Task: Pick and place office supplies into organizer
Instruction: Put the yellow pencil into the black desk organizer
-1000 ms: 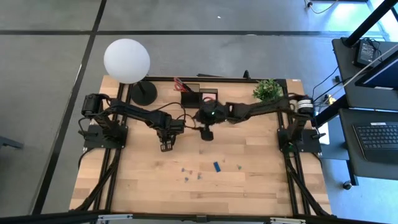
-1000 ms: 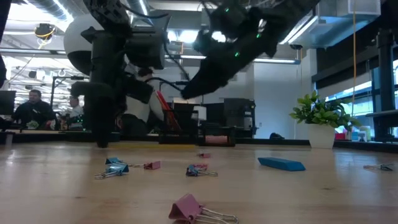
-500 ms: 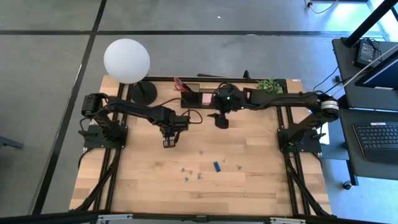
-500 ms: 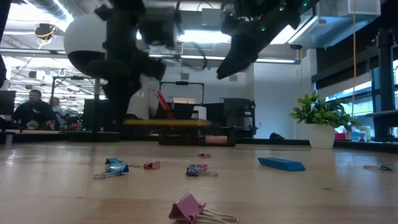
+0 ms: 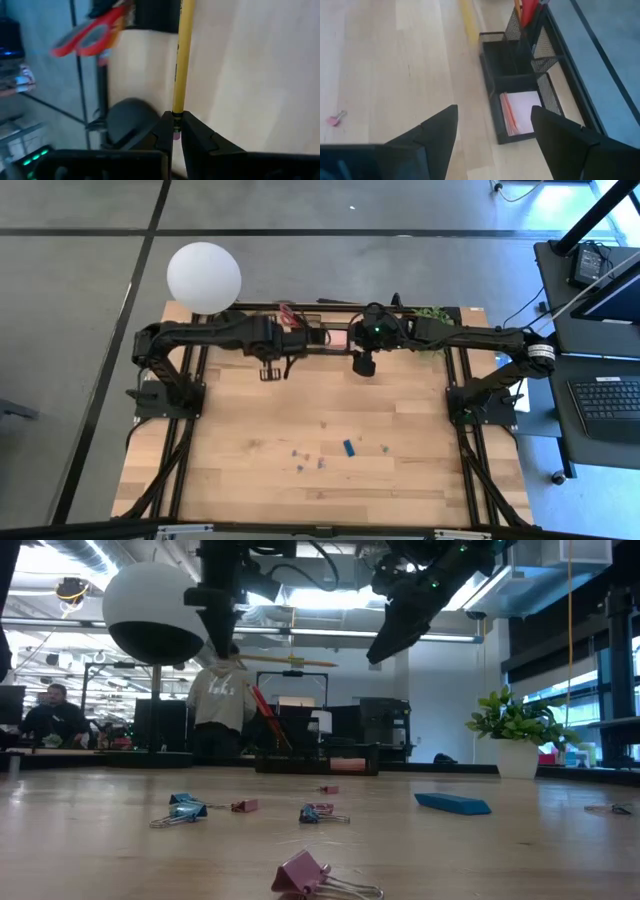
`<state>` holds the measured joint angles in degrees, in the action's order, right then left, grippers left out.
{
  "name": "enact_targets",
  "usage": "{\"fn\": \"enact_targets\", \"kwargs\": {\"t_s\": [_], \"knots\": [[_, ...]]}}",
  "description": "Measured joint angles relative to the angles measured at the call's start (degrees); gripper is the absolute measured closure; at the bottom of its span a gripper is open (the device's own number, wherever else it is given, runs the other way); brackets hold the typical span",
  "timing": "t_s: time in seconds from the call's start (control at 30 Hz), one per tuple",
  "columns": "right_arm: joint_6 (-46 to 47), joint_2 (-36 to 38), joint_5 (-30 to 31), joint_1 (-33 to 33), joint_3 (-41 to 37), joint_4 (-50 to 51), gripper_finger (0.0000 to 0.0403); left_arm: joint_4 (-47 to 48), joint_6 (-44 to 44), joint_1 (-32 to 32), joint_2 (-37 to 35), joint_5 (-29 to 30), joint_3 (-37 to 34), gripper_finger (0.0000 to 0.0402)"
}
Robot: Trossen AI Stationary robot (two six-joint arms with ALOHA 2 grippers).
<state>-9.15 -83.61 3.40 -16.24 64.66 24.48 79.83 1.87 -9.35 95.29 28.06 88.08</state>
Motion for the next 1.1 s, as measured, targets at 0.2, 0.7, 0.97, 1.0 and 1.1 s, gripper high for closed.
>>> {"fn": "enact_targets", "kwargs": {"t_s": [0.2,0.7,0.97,1.0,1.1], "knots": [[0.0,0.0,0.0,-0.1,0.0,0.1,0.0147,6.1,7.5,-5.7,1.6,4.2,4.9,0.0385],[1.4,0.0,0.0,-0.1,0.0,0.2,0.0147,10.2,25.1,-13.8,12.4,14.7,13.9,0.0384],[1.4,0.0,0.0,-0.1,0.0,0.2,0.0147,9.7,28.7,-15.2,14.0,19.9,14.2,0.0384],[1.3,0.0,0.0,-0.1,0.0,0.2,0.0147,9.4,29.2,-15.3,14.3,20.1,14.2,0.0384],[1.3,0.0,0.0,-0.1,0.0,0.2,0.0147,7.6,31.4,-15.2,15.2,20.6,14.2,0.0384]]}}
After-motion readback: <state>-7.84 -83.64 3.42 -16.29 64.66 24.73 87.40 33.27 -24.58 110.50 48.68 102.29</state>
